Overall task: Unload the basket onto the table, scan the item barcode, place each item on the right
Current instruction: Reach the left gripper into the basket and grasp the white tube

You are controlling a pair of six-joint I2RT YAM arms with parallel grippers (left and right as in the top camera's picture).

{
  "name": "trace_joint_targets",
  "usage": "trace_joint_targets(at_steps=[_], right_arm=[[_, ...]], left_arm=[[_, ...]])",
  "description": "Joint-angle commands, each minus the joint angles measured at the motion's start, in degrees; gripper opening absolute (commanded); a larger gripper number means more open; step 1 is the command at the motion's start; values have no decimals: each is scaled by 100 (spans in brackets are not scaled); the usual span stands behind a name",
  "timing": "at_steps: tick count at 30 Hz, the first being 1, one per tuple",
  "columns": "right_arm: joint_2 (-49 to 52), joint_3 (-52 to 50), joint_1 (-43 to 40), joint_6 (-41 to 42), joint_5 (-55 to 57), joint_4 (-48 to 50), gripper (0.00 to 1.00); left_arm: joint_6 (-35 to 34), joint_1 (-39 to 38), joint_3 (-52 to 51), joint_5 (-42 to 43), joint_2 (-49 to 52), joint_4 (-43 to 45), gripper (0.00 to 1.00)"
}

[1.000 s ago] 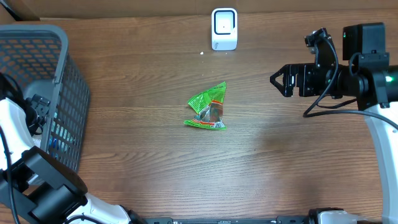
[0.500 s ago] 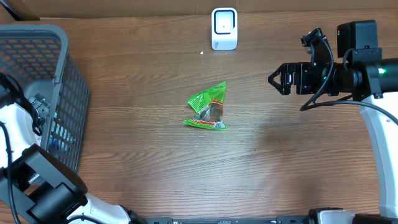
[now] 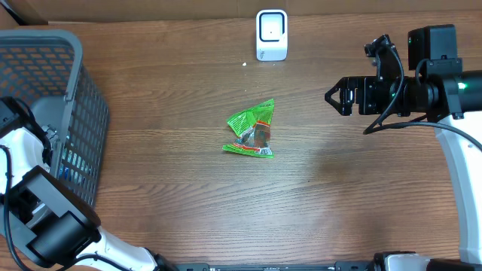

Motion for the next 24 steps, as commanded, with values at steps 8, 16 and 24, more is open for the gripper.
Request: trace_joint_targets(at_steps=[8, 16, 24], right_arm=[[-35, 131, 22, 17, -31, 37, 100], [-35, 131, 22, 17, -31, 57, 100], [-35, 131, 22, 17, -31, 122, 100]], left_arm=[[44, 92, -61, 31, 348, -44, 24], [-111, 92, 127, 1154, 341, -214, 4], [-111, 90, 1582, 2055, 339, -1766, 4]])
